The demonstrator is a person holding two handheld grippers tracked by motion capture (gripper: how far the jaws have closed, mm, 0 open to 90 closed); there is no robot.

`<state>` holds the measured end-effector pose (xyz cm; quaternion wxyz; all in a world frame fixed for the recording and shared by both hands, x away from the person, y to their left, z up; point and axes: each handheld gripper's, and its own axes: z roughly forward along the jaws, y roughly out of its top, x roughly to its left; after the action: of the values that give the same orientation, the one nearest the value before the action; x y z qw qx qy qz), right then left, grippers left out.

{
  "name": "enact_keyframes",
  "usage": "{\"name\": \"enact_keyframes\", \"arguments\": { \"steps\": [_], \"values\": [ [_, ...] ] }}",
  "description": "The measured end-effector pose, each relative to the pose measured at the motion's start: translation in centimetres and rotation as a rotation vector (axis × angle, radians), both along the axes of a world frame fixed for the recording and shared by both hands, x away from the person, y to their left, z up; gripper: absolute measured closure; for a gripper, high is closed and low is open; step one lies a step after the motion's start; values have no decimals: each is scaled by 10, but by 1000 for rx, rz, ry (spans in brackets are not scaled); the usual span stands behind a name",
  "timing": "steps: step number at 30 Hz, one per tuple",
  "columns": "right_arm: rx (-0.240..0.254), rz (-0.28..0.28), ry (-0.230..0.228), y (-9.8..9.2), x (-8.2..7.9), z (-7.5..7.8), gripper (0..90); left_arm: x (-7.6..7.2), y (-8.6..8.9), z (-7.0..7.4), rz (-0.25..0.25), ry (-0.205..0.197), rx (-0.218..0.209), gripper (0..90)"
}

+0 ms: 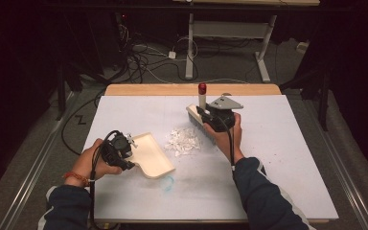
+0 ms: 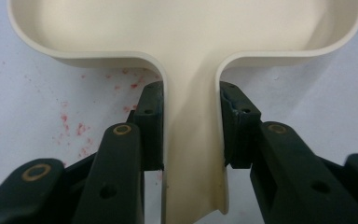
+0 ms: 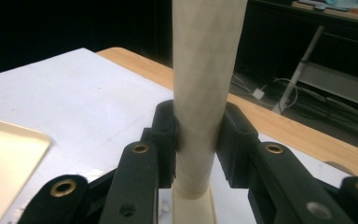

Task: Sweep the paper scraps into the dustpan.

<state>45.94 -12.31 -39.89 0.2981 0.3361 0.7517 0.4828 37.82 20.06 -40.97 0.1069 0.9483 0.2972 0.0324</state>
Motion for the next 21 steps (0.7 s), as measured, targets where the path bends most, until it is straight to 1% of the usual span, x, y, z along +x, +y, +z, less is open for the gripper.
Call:
{"name": "enact_keyframes", "arguments": {
  "steps": [1,2,4,6,12,17,19,21],
  "values": [
    [0,0,0,0,0,0,713,0,-1,-1,-2,1,6,635],
    [-10,14,-5,7,-3,-1,712,0,-1,-1,-2,1,7,635],
    [-8,24,-1,10,-4,-2,712,0,-1,-1,1,7,2,635],
    [-19,39,0,18,-9,-4,711,0,-1,-1,3,8,1,635],
    [9,73,10,27,-17,-8,708,0,-3,-3,7,13,8,635],
    [14,85,11,31,-21,-9,705,1,-3,-4,24,13,-11,635],
    [40,94,20,33,-24,-9,706,2,-4,-5,27,17,-9,635],
    [39,100,15,34,-26,-10,705,2,-5,-6,31,22,-11,634]
  ]
}}
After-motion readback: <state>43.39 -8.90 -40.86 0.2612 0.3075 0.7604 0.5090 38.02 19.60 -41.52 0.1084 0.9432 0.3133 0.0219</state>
